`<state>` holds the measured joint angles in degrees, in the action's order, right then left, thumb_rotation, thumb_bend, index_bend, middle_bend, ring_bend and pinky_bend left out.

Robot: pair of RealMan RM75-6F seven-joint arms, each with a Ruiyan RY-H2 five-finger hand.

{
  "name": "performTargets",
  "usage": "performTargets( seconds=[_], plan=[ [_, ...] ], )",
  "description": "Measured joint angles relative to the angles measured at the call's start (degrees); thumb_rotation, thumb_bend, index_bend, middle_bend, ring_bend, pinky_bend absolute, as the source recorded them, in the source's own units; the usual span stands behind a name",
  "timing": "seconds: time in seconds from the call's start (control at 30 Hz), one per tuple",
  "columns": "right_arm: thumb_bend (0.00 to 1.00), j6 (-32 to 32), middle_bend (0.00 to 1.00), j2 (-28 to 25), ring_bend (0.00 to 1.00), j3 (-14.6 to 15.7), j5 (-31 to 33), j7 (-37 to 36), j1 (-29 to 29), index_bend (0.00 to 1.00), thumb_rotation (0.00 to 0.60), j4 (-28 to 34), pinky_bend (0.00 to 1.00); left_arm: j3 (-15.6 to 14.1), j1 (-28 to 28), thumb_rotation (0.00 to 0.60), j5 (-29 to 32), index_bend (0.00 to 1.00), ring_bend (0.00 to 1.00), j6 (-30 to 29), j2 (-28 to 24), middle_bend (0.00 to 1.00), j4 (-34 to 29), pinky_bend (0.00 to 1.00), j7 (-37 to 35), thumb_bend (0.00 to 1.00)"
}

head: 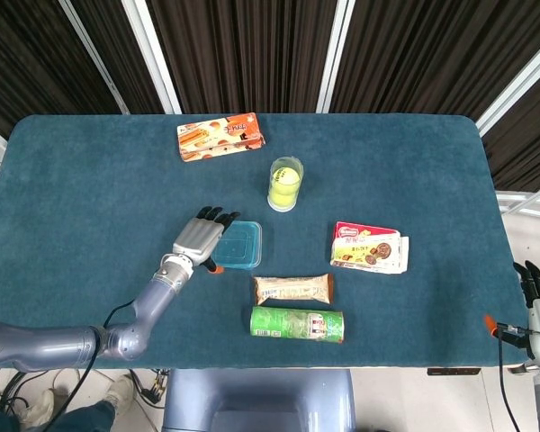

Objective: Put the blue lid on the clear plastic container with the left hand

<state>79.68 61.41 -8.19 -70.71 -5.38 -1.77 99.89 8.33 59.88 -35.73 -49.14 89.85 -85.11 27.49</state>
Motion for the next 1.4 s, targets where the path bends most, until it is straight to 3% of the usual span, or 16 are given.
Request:
performTargets(
  seconds=[1.4],
  plan=[
    [0.29,-0.37,0.0,-0.2,0.0,-0.2,0.98,0.01,0.01,0.1,0.6,0.58,0.0,-0.44,0.63,0.6,-0.14,0.06,0.0,0.52,1.71,0.34,1.78,0.0,1.33,0.13]
  ],
)
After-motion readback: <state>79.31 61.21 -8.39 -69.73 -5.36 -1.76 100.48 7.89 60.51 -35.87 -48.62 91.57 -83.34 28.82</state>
